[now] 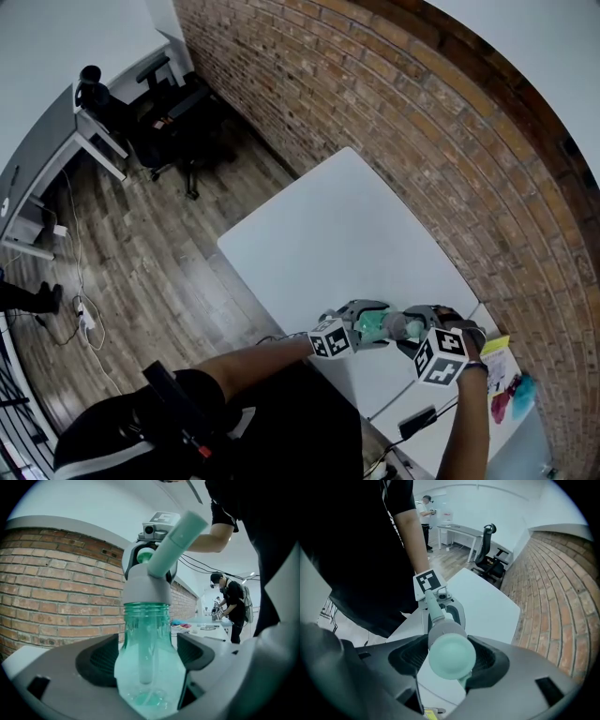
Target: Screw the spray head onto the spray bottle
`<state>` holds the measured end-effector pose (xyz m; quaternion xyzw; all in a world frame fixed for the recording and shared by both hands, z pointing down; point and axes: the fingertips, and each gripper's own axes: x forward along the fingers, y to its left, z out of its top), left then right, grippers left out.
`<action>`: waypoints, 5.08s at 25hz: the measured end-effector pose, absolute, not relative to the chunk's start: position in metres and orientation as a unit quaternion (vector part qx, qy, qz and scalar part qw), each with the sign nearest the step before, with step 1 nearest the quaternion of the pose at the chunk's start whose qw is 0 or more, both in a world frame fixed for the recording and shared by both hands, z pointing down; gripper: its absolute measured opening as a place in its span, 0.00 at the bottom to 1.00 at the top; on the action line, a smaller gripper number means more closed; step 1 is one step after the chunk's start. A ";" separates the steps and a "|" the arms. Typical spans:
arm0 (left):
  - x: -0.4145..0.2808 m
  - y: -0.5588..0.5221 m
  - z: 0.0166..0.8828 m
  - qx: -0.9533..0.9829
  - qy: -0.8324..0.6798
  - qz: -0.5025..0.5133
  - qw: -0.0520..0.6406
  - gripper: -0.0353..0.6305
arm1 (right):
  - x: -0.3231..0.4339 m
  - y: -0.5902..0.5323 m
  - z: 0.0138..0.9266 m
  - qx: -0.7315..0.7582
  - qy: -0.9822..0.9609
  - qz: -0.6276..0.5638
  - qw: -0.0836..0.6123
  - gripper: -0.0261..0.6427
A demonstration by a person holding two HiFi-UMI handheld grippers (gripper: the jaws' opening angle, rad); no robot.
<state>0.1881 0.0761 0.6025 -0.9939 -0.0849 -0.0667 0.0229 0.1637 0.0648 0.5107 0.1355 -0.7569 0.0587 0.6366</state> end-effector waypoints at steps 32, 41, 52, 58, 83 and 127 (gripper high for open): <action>0.187 0.076 0.603 -0.994 -0.085 -0.068 0.021 0.63 | 0.166 0.055 0.501 0.308 -0.756 0.182 0.548 0.45; 0.187 0.076 0.602 -0.994 -0.084 -0.064 0.023 0.63 | 0.160 0.063 0.508 0.172 -0.751 0.109 0.629 0.43; 0.188 0.076 0.601 -0.994 -0.083 -0.064 0.020 0.63 | 0.161 0.072 0.516 -0.045 -0.710 -0.048 0.701 0.43; 0.186 0.076 0.602 -0.994 -0.081 -0.064 0.019 0.63 | 0.161 0.068 0.514 -0.003 -0.700 -0.041 0.713 0.44; 0.185 0.076 0.602 -0.994 -0.087 -0.064 0.017 0.63 | 0.170 0.051 0.449 0.573 -0.702 0.219 0.362 0.44; 0.186 0.076 0.601 -0.995 -0.084 -0.057 0.018 0.63 | 0.155 0.058 0.507 0.180 -0.740 0.064 0.645 0.44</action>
